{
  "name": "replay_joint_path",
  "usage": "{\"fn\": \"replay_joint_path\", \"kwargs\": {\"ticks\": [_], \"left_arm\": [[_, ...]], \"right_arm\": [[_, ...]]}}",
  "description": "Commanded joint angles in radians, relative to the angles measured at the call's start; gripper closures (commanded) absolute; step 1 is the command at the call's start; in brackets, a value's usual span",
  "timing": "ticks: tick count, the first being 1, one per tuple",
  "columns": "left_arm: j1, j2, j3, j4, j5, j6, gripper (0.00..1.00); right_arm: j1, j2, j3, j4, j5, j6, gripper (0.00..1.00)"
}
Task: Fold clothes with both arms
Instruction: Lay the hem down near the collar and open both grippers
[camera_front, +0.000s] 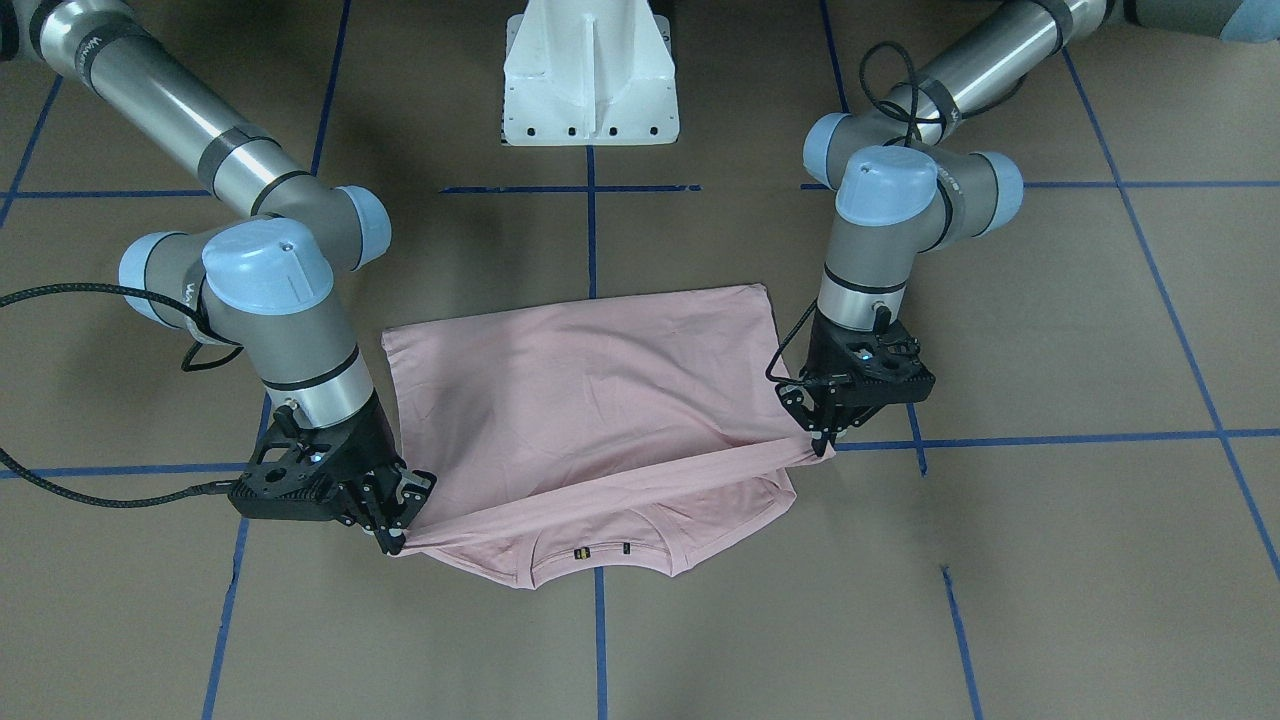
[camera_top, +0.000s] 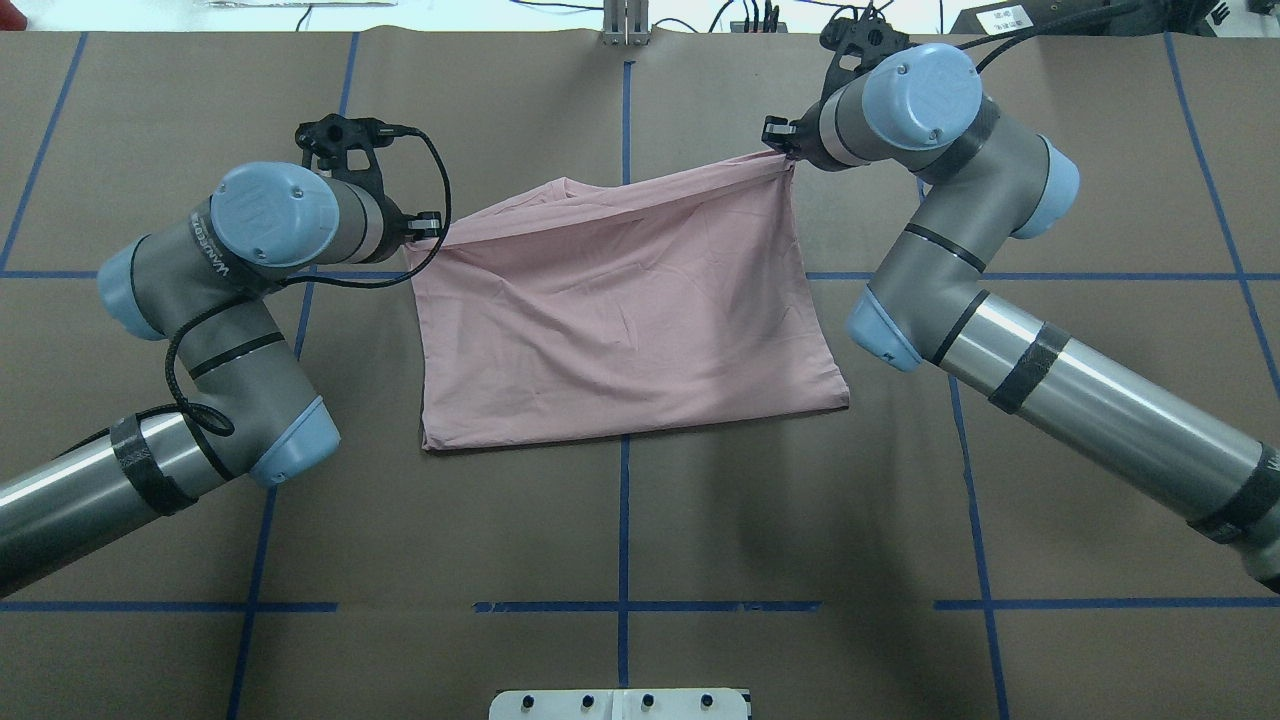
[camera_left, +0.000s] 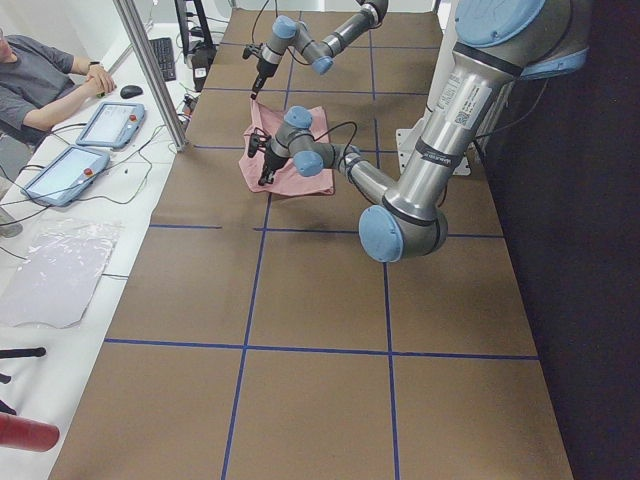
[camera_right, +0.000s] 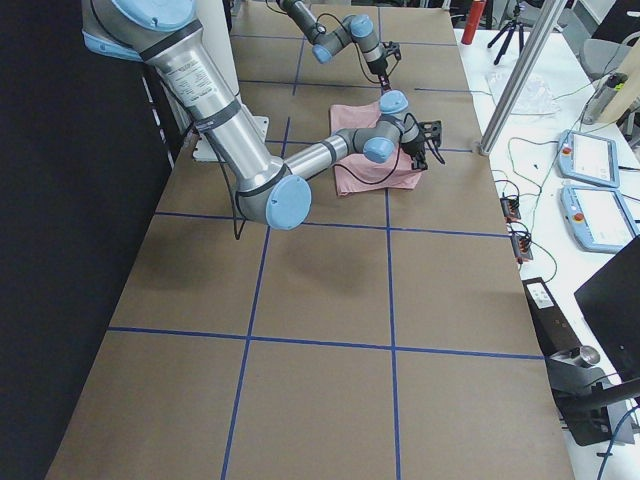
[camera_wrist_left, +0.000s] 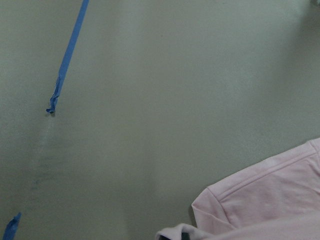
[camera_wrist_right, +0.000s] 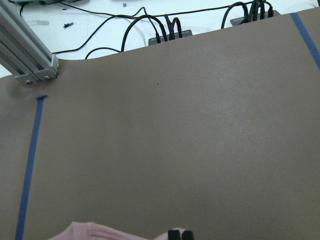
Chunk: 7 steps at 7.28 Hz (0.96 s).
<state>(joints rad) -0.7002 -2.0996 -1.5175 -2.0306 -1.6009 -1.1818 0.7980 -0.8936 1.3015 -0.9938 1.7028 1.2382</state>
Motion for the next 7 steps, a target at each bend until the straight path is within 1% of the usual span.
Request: {"fn": "replay_joint_path", "kwargs": {"ticks": [1, 2, 3, 4, 5, 6, 7], "left_arm": [[0.001, -0.013, 0.0, 0.001, -0.001, -0.002, 1.0], [-0.001, -0.013, 0.0, 0.001, -0.001, -0.004, 0.84], [-0.001, -0.013, 0.0, 0.001, -0.001, -0.006, 0.26], [-0.001, -0.014, 0.0, 0.001, -0.002, -0.007, 0.0], [-0.004, -0.013, 0.0, 0.003, -0.002, -0.003, 0.0], [-0.015, -0.013, 0.0, 0.001, -0.026, 0.001, 0.0], [-0.022, -0.013, -0.003, -0.002, -0.081, 0.002, 0.0]], "right_arm": [[-0.029, -0.004, 0.008, 0.01, 0.0, 0.001, 1.0], [-0.037, -0.011, 0.008, 0.014, 0.001, -0.005, 1.0], [-0.036, -0.013, 0.008, 0.015, 0.006, -0.031, 0.87], [-0.037, -0.019, 0.01, 0.017, 0.003, -0.045, 0.01], [-0.017, -0.021, 0.019, 0.017, 0.02, -0.061, 0.0], [0.007, -0.03, 0.021, 0.017, 0.073, -0.1, 0.0], [0.035, -0.066, 0.048, 0.017, 0.16, -0.108, 0.0]]}}
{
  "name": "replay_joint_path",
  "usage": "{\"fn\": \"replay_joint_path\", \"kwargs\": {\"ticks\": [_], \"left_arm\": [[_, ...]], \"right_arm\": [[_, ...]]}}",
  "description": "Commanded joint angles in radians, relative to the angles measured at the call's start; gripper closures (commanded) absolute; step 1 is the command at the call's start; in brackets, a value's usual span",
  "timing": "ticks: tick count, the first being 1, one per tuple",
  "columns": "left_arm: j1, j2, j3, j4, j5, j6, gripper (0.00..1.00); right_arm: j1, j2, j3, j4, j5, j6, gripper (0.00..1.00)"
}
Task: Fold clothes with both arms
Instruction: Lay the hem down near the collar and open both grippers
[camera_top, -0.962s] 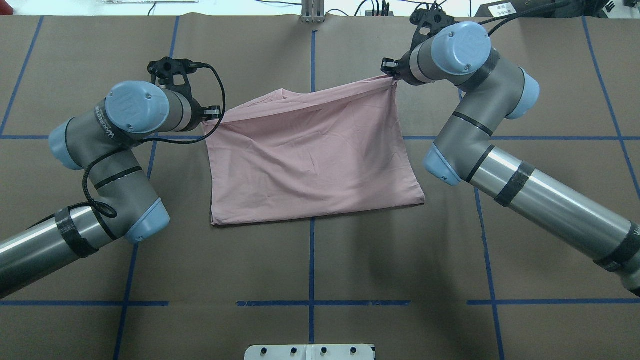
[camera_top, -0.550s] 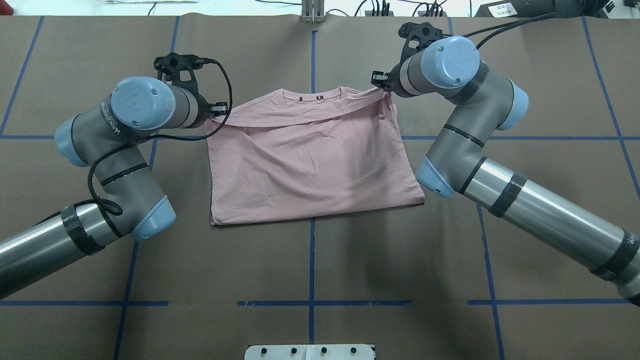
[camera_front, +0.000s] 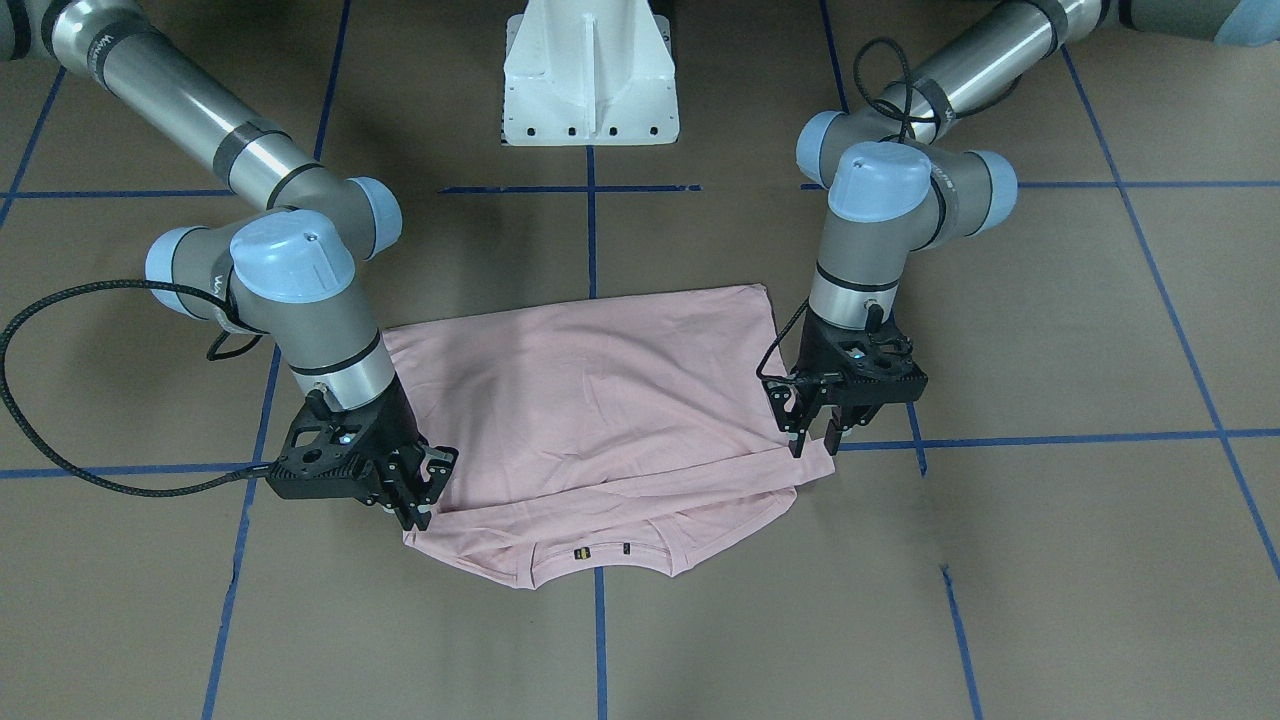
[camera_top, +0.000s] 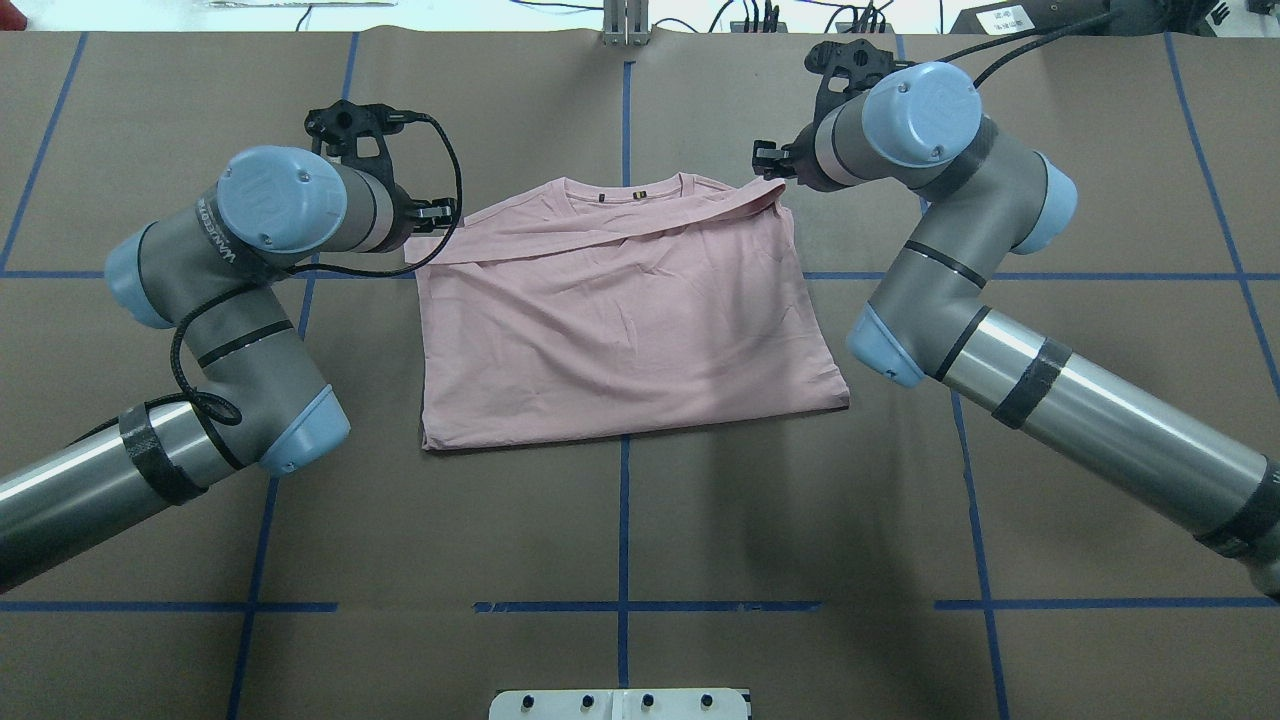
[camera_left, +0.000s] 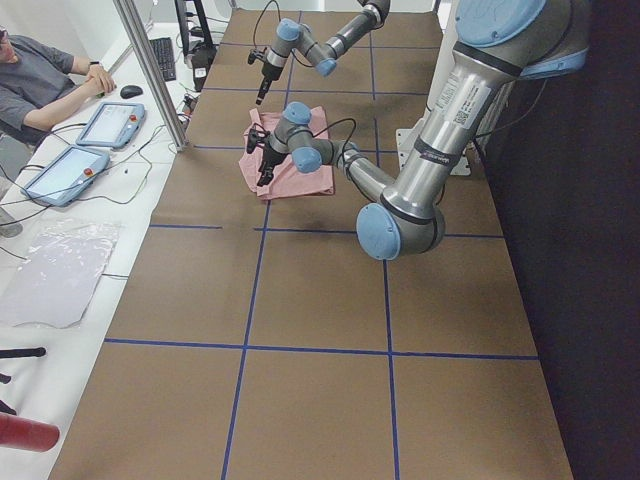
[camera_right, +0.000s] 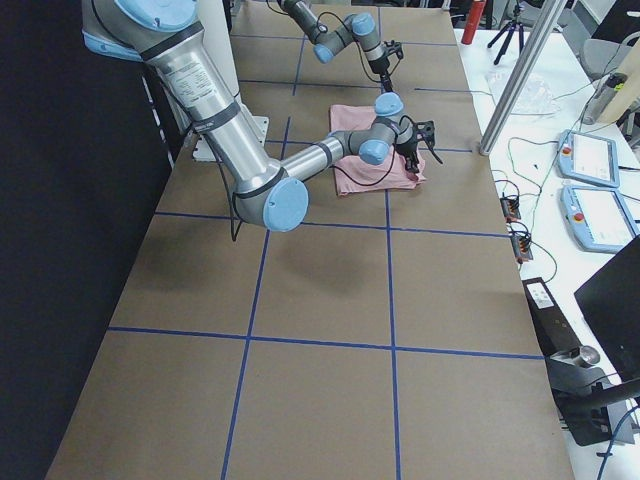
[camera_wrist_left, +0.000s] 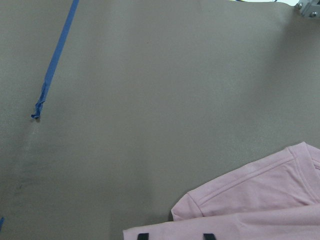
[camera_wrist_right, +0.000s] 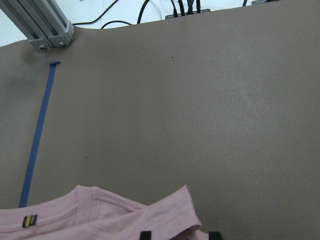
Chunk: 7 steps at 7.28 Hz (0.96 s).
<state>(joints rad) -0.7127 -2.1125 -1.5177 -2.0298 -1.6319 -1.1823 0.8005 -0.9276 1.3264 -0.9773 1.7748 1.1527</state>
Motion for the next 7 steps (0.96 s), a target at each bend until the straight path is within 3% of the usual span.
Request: {"fn": "replay_joint_path", "kwargs": {"ticks": [1, 3, 4, 5, 7], "left_arm": [[-0.01, -0.001, -0.01, -0.001, -0.066, 0.003, 0.0], [-0.01, 0.002, -0.067, 0.008, -0.107, -0.005, 0.0], [-0.01, 0.0, -0.073, 0.008, -0.108, -0.01, 0.0], [-0.008, 0.003, -0.078, 0.008, -0.108, -0.01, 0.0], [-0.008, 0.002, -0.079, 0.008, -0.106, -0.011, 0.0]], "right_arm": [[0.037, -0.09, 0.099, -0.009, 0.127, -0.019, 0.0], [-0.009, -0.242, 0.312, -0.079, 0.136, 0.033, 0.0], [-0.061, -0.282, 0.432, -0.219, 0.132, 0.05, 0.0], [-0.123, -0.278, 0.465, -0.295, 0.112, 0.085, 0.0], [-0.219, -0.269, 0.409, -0.317, 0.008, 0.101, 0.0]]}}
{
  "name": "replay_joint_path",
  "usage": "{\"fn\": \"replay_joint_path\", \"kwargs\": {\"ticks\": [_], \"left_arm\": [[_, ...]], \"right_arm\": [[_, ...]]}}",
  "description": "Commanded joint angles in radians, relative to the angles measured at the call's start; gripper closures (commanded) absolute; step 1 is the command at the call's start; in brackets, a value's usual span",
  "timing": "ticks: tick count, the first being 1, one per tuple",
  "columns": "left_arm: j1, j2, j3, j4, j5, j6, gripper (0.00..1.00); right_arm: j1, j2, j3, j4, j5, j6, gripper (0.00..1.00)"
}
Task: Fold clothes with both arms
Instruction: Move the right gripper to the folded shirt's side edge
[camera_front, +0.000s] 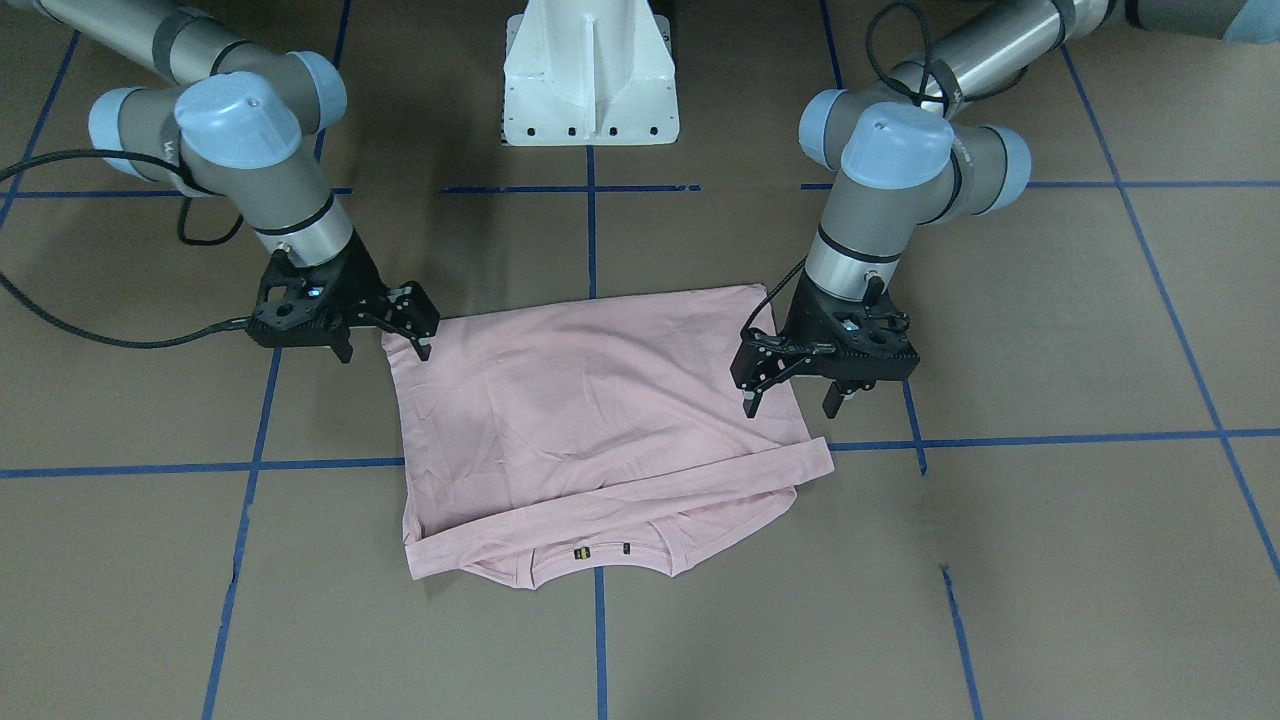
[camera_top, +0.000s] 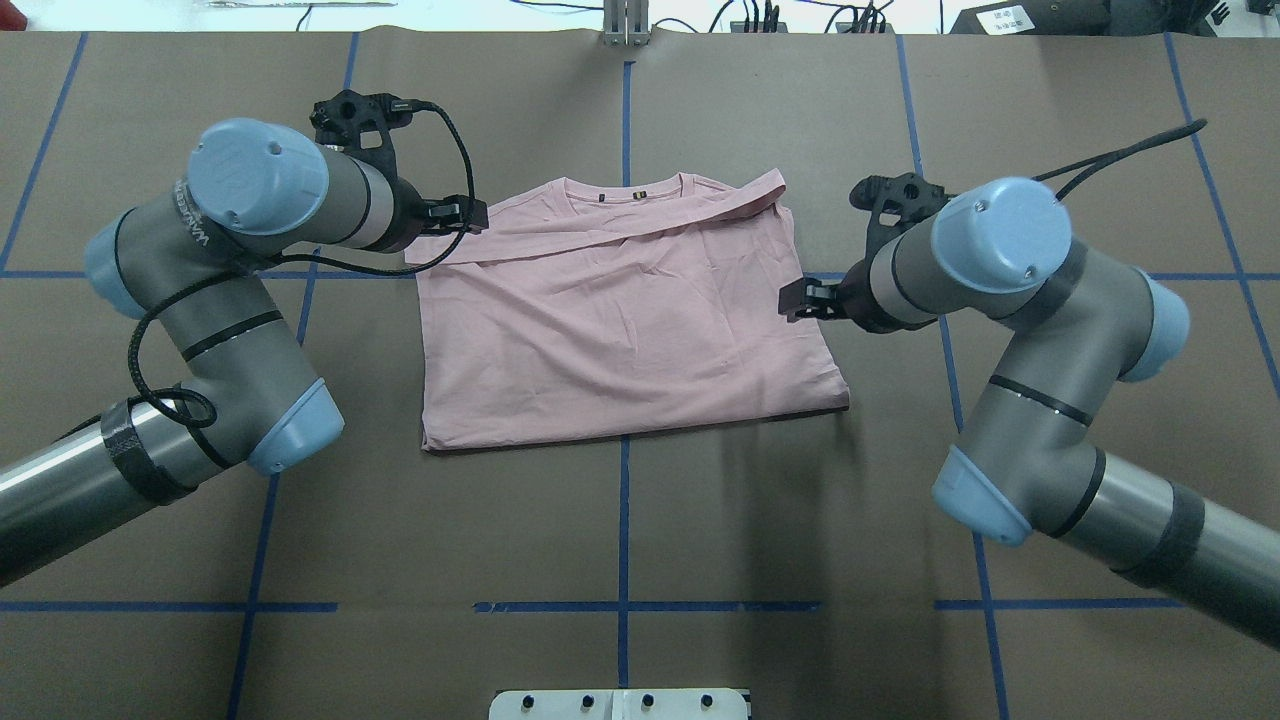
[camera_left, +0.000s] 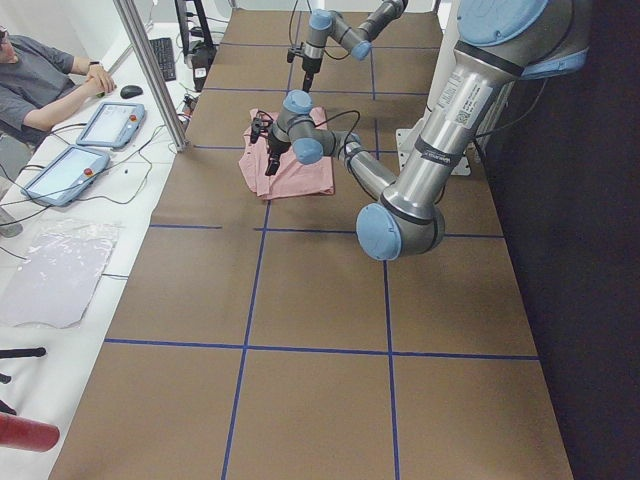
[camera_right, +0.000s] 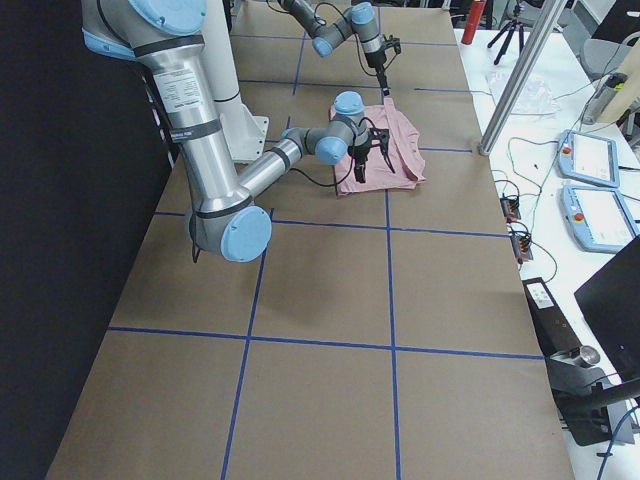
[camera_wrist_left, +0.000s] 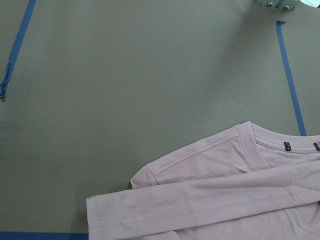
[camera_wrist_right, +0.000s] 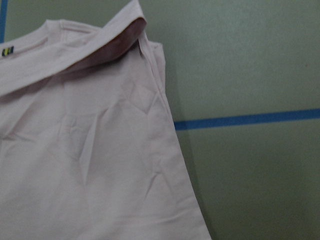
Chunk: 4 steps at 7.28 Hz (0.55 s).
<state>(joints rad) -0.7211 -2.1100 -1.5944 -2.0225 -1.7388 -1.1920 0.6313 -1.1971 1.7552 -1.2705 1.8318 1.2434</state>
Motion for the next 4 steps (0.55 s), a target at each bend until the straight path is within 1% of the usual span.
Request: {"fn": "replay_joint_path", "kwargs": {"ticks": [1, 3, 4], "left_arm": [[0.0, -0.001, -0.001, 0.001, -0.001, -0.001, 0.0], [0.002, -0.002, -0.002, -0.004, 0.001, -0.017, 0.0], [0.002, -0.002, -0.001, -0.004, -0.001, -0.021, 0.0]], "right_arm": [[-0.056, -0.002, -0.032, -0.026, -0.049, 0.01, 0.0], [-0.062, -0.009, -0.042, -0.026, -0.043, 0.01, 0.0], [-0.062, -0.01, -0.042, -0.026, -0.042, 0.01, 0.02]]}}
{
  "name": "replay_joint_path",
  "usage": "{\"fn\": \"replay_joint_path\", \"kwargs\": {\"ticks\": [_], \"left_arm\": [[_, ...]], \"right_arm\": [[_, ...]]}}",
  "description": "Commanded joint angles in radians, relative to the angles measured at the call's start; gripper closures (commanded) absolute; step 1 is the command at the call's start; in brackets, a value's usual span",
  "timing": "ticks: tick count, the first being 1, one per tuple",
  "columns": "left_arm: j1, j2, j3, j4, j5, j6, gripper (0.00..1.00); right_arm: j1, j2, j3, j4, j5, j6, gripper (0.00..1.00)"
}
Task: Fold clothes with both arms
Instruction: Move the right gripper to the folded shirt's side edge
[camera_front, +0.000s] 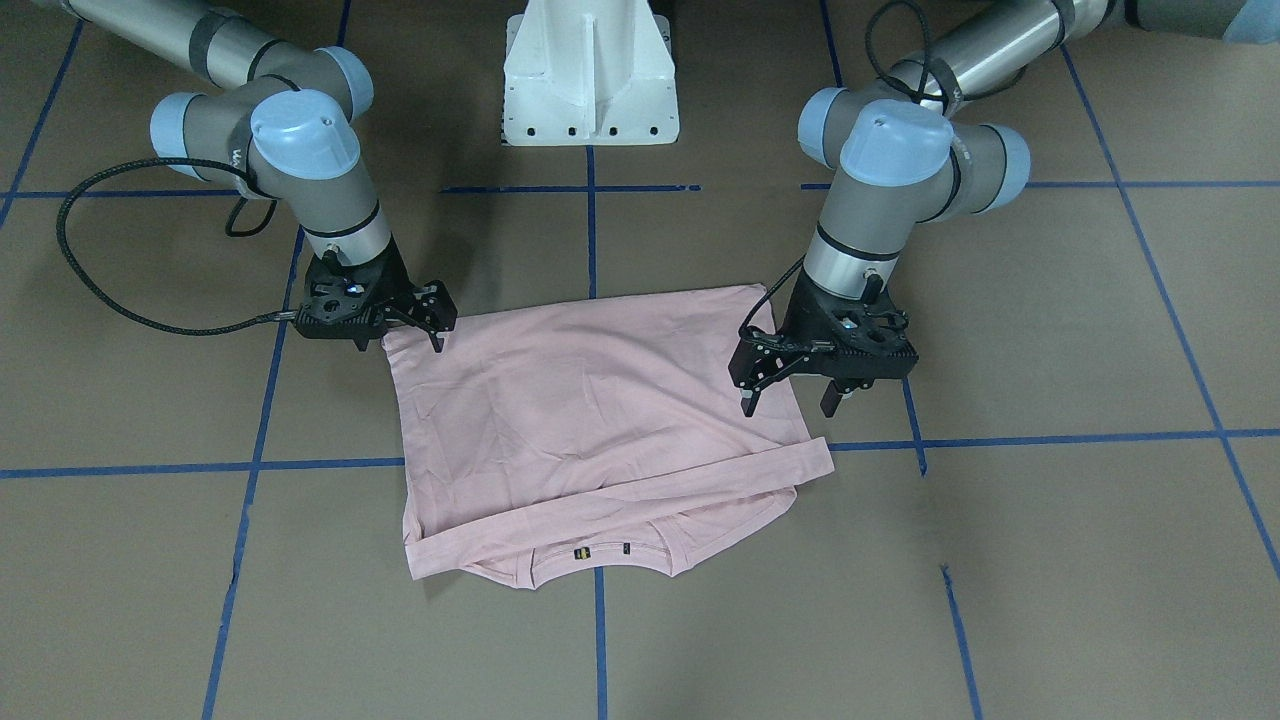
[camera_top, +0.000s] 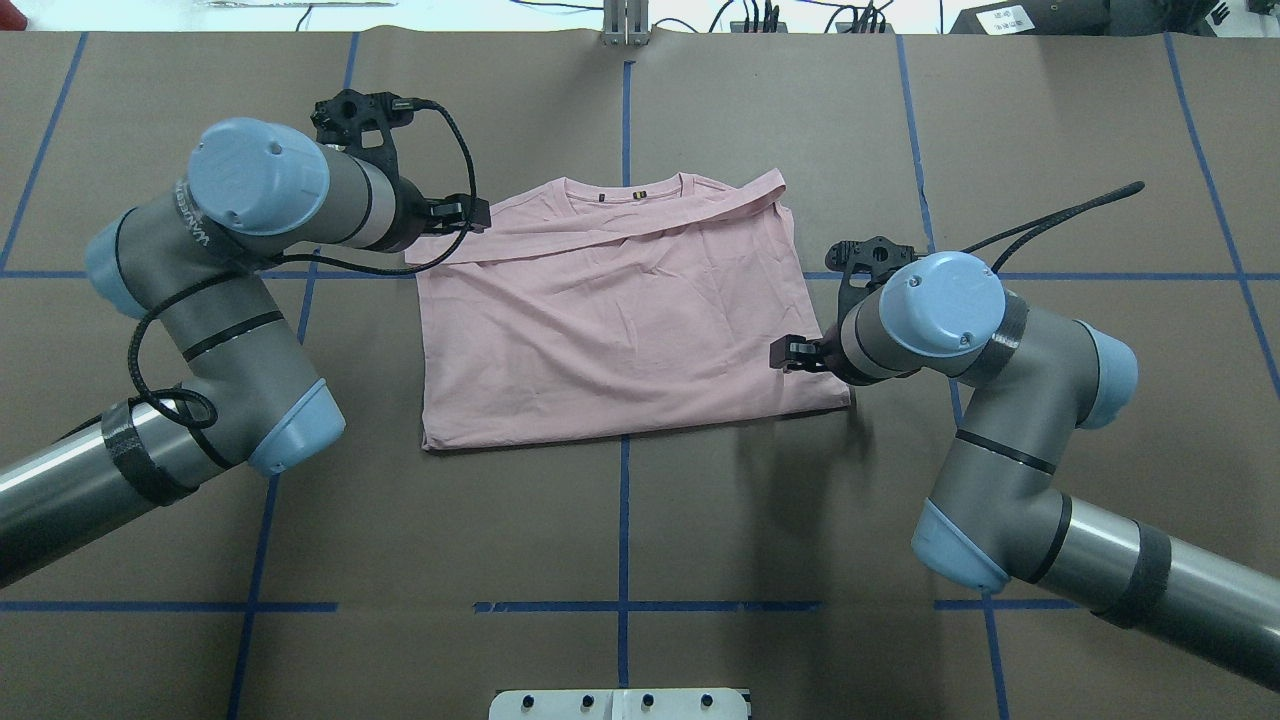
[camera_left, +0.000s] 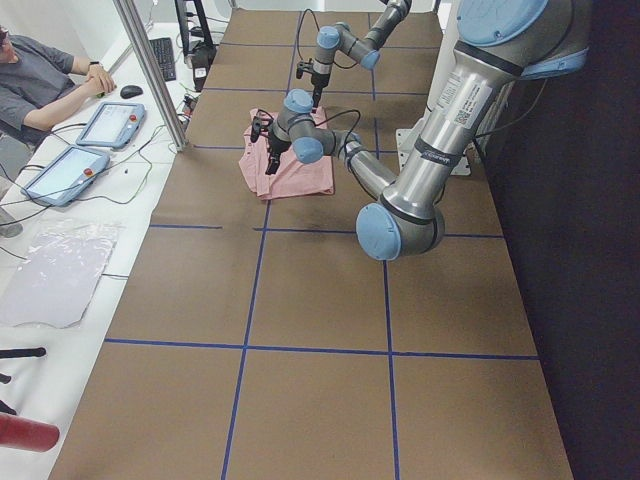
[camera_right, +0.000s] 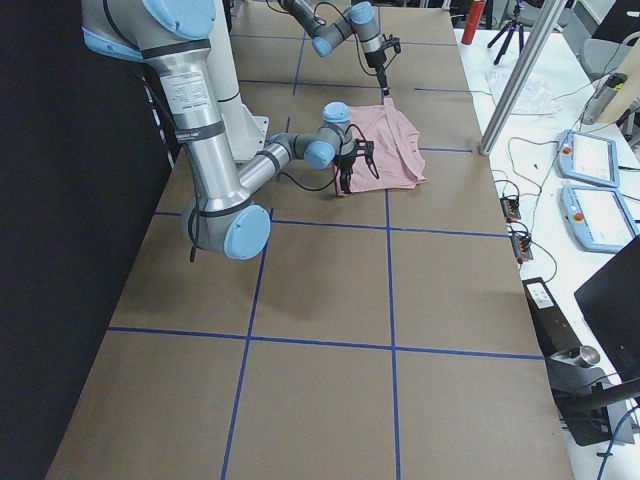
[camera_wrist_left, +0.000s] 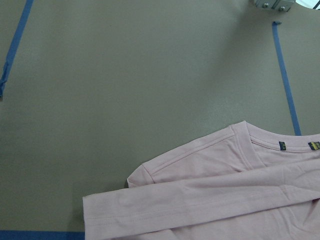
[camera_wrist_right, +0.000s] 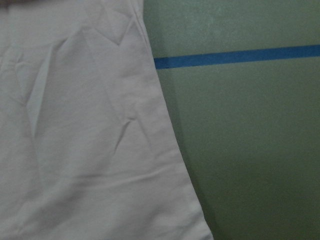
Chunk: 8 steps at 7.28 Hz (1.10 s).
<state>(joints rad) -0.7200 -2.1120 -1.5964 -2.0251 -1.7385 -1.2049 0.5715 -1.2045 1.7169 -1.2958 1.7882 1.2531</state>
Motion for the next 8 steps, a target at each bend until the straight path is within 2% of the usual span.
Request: {"fn": "replay_joint_path", "kwargs": {"ticks": [1, 2, 4, 5, 6, 7, 8], "left_arm": [[0.002, 0.001, 0.001, -0.003, 0.0, -0.01, 0.0], [0.002, 0.001, 0.001, -0.001, 0.0, -0.01, 0.0], [0.002, 0.001, 0.001, -0.001, 0.0, -0.01, 0.0], [0.002, 0.003, 0.001, -0.003, 0.0, -0.009, 0.0], [0.002, 0.004, 0.001, -0.003, 0.0, -0.009, 0.0], [0.002, 0.007, 0.001, -0.003, 0.0, -0.005, 0.0], [0.002, 0.009, 0.001, -0.003, 0.0, -0.005, 0.0]], "right_arm": [[-0.002, -0.003, -0.01, 0.0, 0.003, -0.003, 0.05], [-0.002, -0.003, -0.014, 0.001, 0.003, -0.011, 0.06], [-0.002, -0.003, -0.023, 0.001, 0.003, -0.014, 0.17], [-0.002, -0.003, -0.022, 0.001, 0.005, -0.015, 0.33], [-0.002, -0.001, -0.023, 0.001, 0.007, -0.015, 0.64], [-0.002, -0.003, -0.02, 0.001, 0.007, -0.014, 0.89], [-0.002, -0.004, -0.019, 0.001, 0.007, -0.014, 1.0]]}}
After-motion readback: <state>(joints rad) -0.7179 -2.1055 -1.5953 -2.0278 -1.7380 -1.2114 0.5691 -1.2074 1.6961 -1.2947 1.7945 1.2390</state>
